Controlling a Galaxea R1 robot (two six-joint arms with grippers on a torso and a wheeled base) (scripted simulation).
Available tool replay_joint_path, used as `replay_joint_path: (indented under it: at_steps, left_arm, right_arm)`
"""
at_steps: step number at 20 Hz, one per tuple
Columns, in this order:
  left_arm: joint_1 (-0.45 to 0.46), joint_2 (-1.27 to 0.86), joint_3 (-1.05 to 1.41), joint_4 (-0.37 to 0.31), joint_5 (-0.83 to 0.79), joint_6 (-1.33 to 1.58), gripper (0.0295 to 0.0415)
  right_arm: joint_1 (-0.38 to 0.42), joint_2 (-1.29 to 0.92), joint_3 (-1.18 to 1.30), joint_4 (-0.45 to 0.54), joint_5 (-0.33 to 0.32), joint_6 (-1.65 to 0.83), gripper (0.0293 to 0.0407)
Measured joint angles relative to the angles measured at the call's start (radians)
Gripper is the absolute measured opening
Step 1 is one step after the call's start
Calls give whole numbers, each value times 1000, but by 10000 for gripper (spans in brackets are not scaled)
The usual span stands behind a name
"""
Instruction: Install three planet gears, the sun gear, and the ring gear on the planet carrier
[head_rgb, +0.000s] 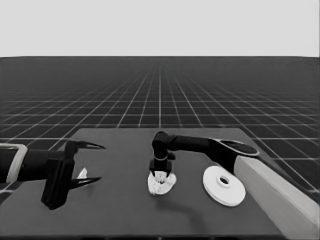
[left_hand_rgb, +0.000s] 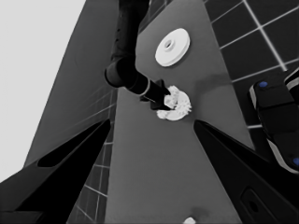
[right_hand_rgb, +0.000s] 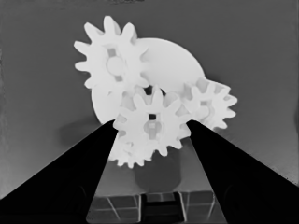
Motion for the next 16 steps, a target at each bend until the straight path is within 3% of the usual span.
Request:
replay_joint_path:
  at_steps: [16]
  left_arm:
    - [0,0,0,0,0,0,385]
  right_arm:
    - [0,0,0,0,0,167,312]
